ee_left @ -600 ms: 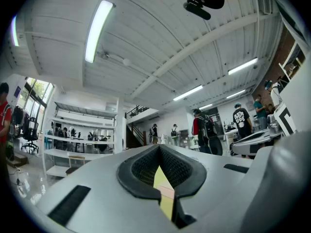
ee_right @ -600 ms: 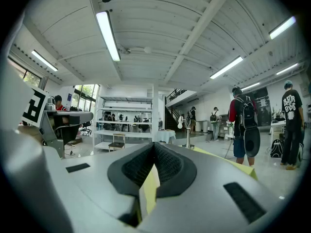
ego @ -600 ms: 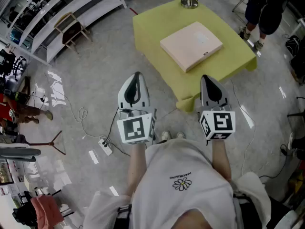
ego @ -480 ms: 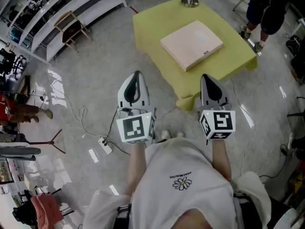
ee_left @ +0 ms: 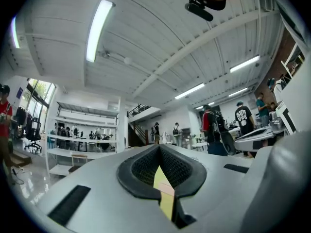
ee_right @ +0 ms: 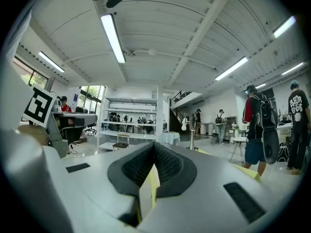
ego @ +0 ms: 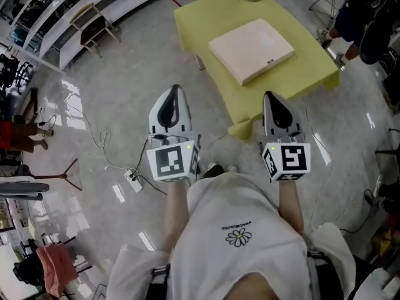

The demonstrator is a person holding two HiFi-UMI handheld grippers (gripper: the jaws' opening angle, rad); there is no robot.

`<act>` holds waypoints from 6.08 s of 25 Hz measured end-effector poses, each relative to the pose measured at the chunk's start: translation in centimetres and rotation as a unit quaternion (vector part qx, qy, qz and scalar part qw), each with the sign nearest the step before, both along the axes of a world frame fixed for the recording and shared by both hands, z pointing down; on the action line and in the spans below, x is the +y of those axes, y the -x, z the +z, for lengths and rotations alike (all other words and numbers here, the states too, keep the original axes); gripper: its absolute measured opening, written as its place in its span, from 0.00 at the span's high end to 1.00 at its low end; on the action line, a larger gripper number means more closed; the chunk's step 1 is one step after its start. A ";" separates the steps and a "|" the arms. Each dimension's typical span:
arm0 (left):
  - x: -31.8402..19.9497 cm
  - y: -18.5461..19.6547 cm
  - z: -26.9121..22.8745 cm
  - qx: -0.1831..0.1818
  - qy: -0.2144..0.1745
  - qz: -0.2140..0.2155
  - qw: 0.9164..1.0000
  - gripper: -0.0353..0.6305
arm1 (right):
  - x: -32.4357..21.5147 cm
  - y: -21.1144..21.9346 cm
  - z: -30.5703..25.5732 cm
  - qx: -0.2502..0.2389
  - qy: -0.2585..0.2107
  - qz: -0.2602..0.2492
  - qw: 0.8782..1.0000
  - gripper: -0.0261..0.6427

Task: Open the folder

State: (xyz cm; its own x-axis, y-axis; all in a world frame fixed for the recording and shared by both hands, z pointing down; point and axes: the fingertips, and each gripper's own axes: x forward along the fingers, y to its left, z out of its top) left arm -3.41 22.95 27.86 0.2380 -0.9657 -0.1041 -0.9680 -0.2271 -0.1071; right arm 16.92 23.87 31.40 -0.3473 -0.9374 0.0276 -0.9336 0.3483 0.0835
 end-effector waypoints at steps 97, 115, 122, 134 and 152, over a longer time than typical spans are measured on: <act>-37.9 -11.0 2.8 0.001 0.011 0.536 0.844 0.94 | -23.3 1.4 3.6 -0.132 -0.002 0.455 0.880 0.94; -31.5 -15.2 4.0 -0.080 -0.007 0.671 0.737 0.63 | -21.6 1.4 4.4 -0.239 -0.007 0.400 0.885 0.94; -24.2 -15.9 15.7 -0.320 -0.016 0.739 0.592 0.57 | -19.4 -0.1 13.8 -0.313 0.083 0.379 0.867 0.80; -25.0 -13.2 27.2 -0.529 -0.038 0.689 0.494 0.55 | -18.7 1.0 23.8 -0.551 0.116 0.291 0.774 0.82; -29.6 -11.3 27.5 -0.556 -0.030 0.618 0.555 0.61 | -18.6 1.5 27.2 -0.706 0.051 0.176 0.684 0.88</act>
State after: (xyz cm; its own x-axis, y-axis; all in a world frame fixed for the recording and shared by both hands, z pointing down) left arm 7.87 -6.62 55.40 0.6633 0.0039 0.7483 0.5962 -0.6071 -0.5253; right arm 15.42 5.32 58.60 0.1505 -0.9881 -0.0314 -0.0864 0.0185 -0.9961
